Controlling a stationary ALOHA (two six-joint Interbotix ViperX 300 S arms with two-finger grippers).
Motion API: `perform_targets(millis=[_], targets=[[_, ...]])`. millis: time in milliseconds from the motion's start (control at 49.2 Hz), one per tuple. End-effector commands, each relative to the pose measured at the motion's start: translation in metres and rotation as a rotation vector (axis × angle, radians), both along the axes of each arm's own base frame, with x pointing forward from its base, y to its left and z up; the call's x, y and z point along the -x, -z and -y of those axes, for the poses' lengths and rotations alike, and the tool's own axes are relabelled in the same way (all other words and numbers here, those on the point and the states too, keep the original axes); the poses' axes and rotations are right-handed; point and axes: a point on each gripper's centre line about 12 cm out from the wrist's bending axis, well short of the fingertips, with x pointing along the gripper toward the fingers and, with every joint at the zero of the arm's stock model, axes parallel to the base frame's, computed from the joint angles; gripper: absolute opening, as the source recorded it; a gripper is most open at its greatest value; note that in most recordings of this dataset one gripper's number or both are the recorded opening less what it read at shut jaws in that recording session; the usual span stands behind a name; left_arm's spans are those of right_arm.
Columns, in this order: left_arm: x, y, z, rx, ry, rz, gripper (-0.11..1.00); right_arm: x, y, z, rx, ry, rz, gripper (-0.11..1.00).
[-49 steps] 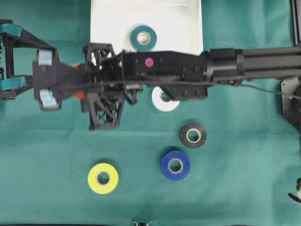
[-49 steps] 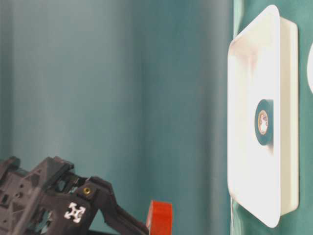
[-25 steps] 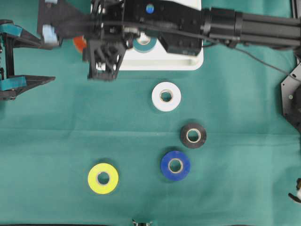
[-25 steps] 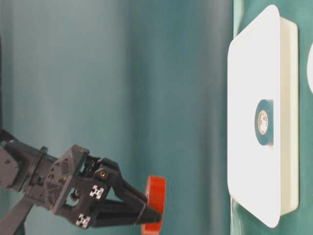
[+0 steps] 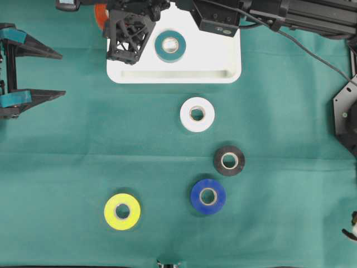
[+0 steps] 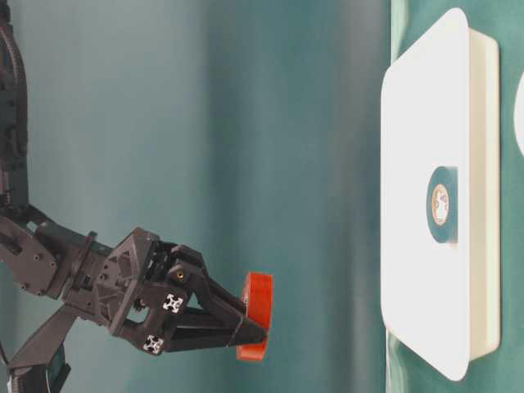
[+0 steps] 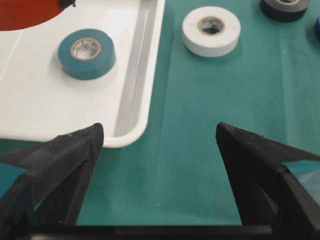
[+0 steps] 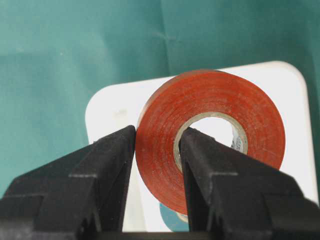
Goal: Pick up the tape from a random location and place it into the white case.
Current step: 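Lift the orange roll with the right gripper toward the tray, then lower the orange roll into the tray beside the teal roll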
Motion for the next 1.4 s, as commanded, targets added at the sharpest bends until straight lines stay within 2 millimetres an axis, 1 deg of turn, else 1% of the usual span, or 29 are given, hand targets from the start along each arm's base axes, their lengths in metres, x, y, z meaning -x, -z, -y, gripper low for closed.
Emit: perform_targets(millis=[0,224,488,651,1098,1199,1382], targets=[[-0.002,-0.004,-0.001,0.0,-0.002,0.011,0.97,0.012,-0.042,-0.001,0.018,0.002,0.079,0.32],[-0.002,-0.003,-0.001,0.0,-0.002,0.009,0.97,0.023,-0.035,0.0,0.011,0.01,0.043,0.31],[-0.001,-0.004,0.0,0.0,-0.002,0.011,0.97,0.051,-0.025,0.007,0.004,0.038,0.025,0.31],[-0.002,-0.004,-0.001,0.0,-0.002,0.012,0.97,0.076,-0.02,0.009,0.004,0.054,0.031,0.32],[-0.001,-0.005,-0.001,-0.001,-0.002,0.014,0.97,0.157,-0.003,0.017,0.009,0.133,0.089,0.31],[-0.002,-0.005,-0.001,-0.001,-0.002,0.015,0.97,0.164,-0.002,0.017,0.007,0.148,0.109,0.32],[-0.002,-0.005,0.0,-0.001,0.0,0.02,0.97,0.163,0.001,0.018,0.013,0.141,0.112,0.31]])
